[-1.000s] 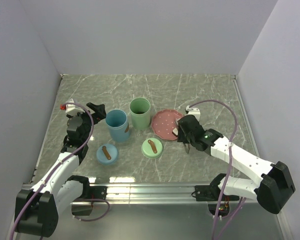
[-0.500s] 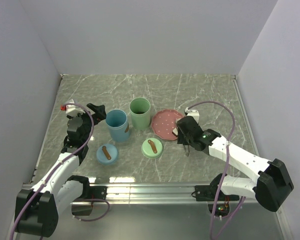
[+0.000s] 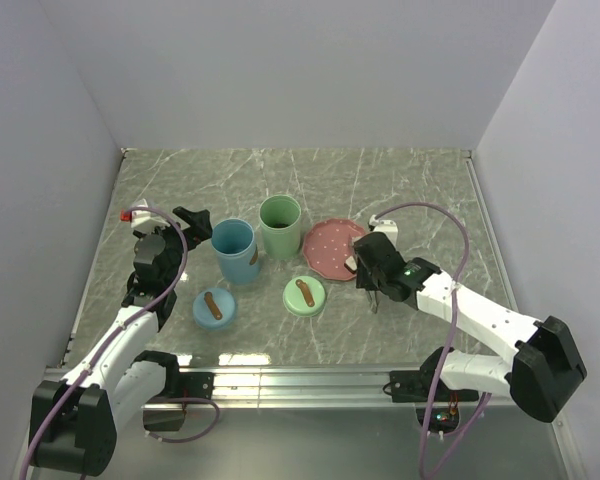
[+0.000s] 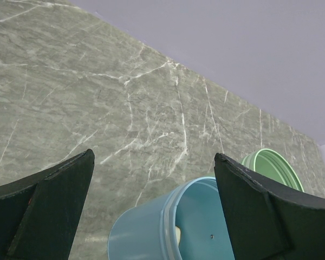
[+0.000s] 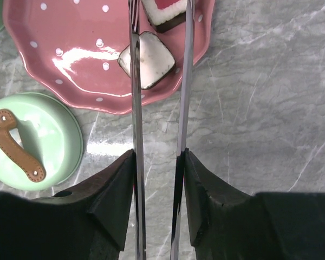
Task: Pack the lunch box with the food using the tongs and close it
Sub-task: Pick up the food using the clamp, then place the food into the lunch box
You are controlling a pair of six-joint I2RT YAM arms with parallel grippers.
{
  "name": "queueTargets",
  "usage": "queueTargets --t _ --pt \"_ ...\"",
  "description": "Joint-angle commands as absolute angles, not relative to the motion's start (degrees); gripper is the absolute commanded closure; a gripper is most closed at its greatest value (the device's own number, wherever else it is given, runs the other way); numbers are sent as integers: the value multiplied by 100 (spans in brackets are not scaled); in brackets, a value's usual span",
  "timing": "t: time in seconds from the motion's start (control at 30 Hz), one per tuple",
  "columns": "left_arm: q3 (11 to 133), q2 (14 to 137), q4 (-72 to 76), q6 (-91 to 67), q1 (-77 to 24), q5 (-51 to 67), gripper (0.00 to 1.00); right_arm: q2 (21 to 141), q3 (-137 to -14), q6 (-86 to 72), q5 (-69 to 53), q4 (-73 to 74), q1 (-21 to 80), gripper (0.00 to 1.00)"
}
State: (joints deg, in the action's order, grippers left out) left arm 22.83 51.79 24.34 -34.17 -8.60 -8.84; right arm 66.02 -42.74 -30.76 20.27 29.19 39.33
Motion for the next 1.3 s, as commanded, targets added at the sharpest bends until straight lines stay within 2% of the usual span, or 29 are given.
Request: queueTargets --t 0.0,0.57,1.03,1.23,1.27 --pt "2285 5071 2663 -3489 -835 -835 0 6688 -4421 -3033 2074 2795 3911 64" --pt "2329 5142 2619 -3480 -835 -914 1 6811 -6538 -2225 2338 3208 4007 69" --pt "2347 5150 2610 -3472 -835 -932 1 7576 -7760 -1635 2206 2997 5335 67" --pt "2347 5168 2619 -3480 -835 -923 1 7892 -7963 -1547 2153 3032 5432 63" --pt "2347 5159 2619 -3472 -844 -923 0 7962 -8015 -1521 2145 3032 5440 59"
